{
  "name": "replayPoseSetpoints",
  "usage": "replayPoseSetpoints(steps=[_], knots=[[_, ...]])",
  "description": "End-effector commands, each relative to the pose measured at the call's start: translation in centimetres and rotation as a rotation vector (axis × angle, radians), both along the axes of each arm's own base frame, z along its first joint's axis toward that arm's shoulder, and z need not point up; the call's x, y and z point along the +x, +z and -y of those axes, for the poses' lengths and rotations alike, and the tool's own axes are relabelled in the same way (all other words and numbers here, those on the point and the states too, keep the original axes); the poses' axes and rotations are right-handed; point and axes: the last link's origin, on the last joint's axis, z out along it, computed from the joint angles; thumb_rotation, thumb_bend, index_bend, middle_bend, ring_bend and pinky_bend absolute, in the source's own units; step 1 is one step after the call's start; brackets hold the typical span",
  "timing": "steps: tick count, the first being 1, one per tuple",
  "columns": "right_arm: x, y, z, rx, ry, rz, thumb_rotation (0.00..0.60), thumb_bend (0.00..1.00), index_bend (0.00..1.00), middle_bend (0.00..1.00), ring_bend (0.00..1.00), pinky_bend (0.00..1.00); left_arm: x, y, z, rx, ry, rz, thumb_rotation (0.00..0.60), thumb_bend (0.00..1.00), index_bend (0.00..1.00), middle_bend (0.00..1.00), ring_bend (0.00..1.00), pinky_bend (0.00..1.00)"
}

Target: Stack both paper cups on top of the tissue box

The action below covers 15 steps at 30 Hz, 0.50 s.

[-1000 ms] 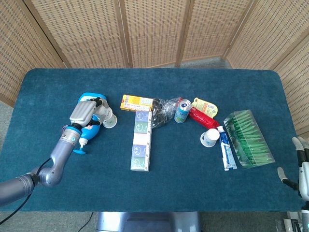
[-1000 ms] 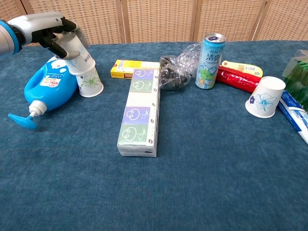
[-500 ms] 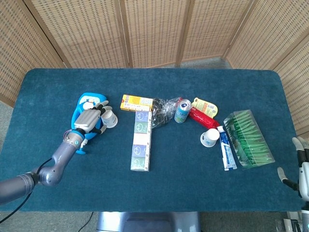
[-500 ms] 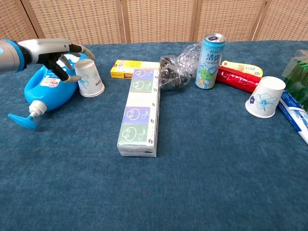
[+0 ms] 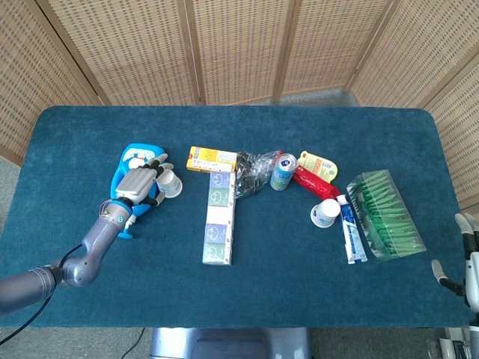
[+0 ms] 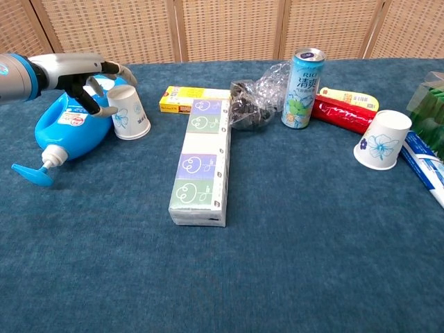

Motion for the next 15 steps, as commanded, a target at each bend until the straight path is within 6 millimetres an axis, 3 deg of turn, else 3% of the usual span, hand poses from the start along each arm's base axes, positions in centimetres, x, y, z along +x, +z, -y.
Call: replayPoseSetpoints(steps=[1,7,15], knots=[[0.0,0.1,-0.1,-0.002,0.000,0.001,0.600,0.35,0.00,0.00,0.00,0.07,0.0,-0.5,-0.2,-0.006,-0.010,-0.045,0.600,0.48,0.15,0.02,0.00,0.22],[0.1,0.4,-0.3,-0.009,-0.001,0.003,0.600,0.35,0.00,0.00,0.00,0.07,0.4,-1.6,-0.7,-0.004,-0.026,-0.096,0.600,0.48,0.19,0.05,0.02,0.32],[0.1,0.6,-0.6,-0.017,-0.002,0.011,0.600,0.35,0.00,0.00,0.00,0.07,0.7,-2.6,-1.3,0.022,-0.052,-0.154,0.600,0.48,0.34,0.21,0.22,0.54]])
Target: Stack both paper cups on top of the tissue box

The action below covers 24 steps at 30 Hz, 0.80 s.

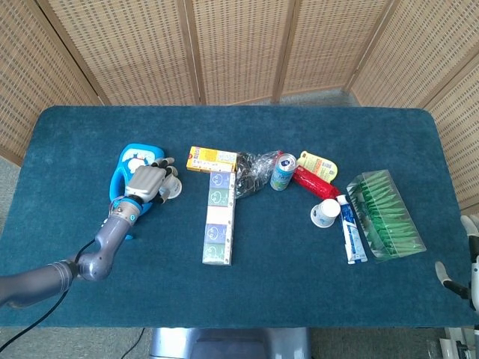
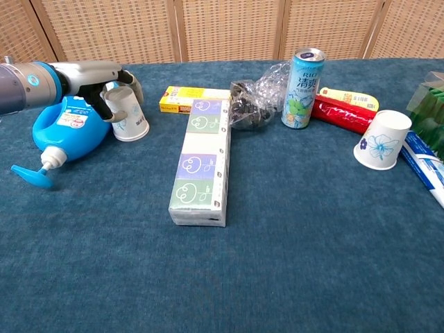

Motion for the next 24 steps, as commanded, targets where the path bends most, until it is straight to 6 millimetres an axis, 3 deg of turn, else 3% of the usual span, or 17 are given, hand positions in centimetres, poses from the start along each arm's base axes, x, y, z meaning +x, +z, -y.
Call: replayPoseSetpoints(steps=[1,5,15,24], knots=[[0.0,0.1,-0.1,-0.002,0.002,0.001,0.600,0.35,0.00,0.00,0.00,0.07,0.2,-0.2,-0.2,0.013,-0.008,-0.010,0.600,0.48,0.36,0.23,0.26,0.57],[0.0,0.1,-0.1,-0.005,0.003,0.001,0.600,0.35,0.00,0.00,0.00,0.07,0.4,-0.2,-0.2,0.037,-0.020,-0.003,0.600,0.48,0.40,0.31,0.35,0.64],[0.1,0.1,0.0,-0.004,0.006,0.001,0.600,0.35,0.00,0.00,0.00,0.07,1.3,0.4,-0.1,0.048,-0.051,0.040,0.600,0.48,0.40,0.31,0.36,0.64],[0.0,0.2,0.0,-0.008,0.001,-0.002,0.600,0.35,0.00,0.00,0.00,0.07,5.0,1.5,1.1,0.004,-0.113,0.195,0.600,0.48,0.39,0.31,0.36,0.65]])
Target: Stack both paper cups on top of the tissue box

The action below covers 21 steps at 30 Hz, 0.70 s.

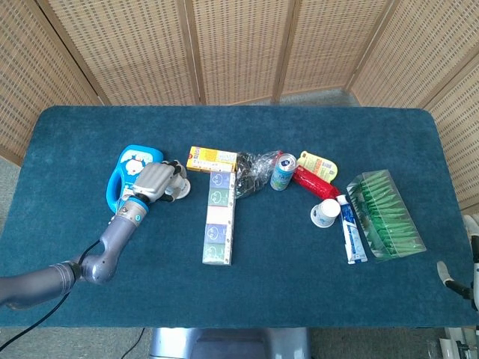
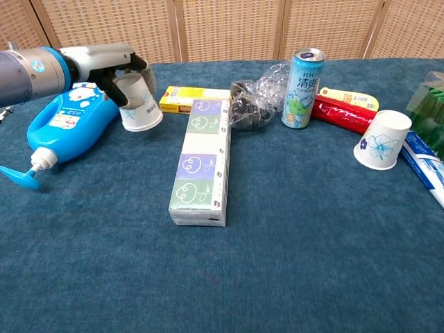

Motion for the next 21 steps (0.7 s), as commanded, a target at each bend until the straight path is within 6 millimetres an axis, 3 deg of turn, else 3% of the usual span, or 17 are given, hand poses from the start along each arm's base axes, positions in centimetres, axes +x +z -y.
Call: replayPoseSetpoints(steps=[1,11,21], knots=[[0.0,-0.1,0.0,0.002,0.000,0.002,0.600,0.35,0.00,0.00,0.00,0.07,2.1,1.0,0.8,-0.021,-0.050,0.079,0.600,0.48,0.39,0.31,0.36,0.65],[-0.2,-0.2,-0.1,0.010,0.004,0.006,0.600,0.35,0.00,0.00,0.00,0.07,6.8,2.3,3.9,-0.130,-0.180,0.211,0.600,0.48,0.39,0.31,0.36,0.64],[-0.3,-0.2,-0.3,0.007,0.009,0.015,0.600,0.35,0.00,0.00,0.00,0.07,9.4,0.8,5.9,-0.255,-0.252,0.194,0.600,0.48,0.38,0.31,0.35,0.64]])
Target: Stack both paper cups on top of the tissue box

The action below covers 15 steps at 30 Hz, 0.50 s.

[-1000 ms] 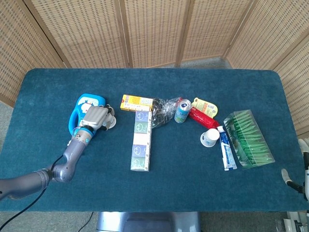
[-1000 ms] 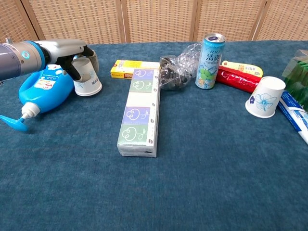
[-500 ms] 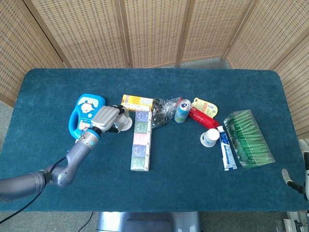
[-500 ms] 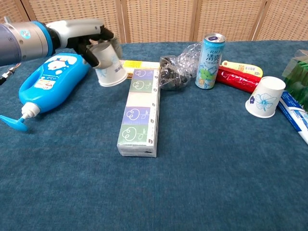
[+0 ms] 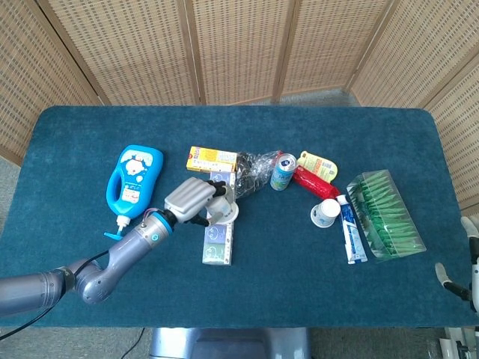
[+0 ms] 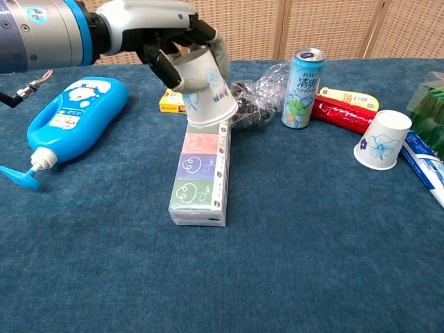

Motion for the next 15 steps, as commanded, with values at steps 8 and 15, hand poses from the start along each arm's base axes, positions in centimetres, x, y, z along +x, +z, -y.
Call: replayPoseSetpoints(steps=[8,15], knots=[[-0.4,0.1,-0.4,-0.007,-0.008,0.007,0.600,0.35,0.00,0.00,0.00,0.07,0.7,-2.0,0.9,-0.067,-0.043,-0.085,0.600,0.48,0.38,0.30,0.35,0.63],[-0.7,0.1,-0.4,-0.007,-0.010,0.011,0.600,0.35,0.00,0.00,0.00,0.07,-0.1,-2.4,0.8,-0.070,-0.031,-0.148,0.600,0.48,0.38,0.30,0.35,0.63]])
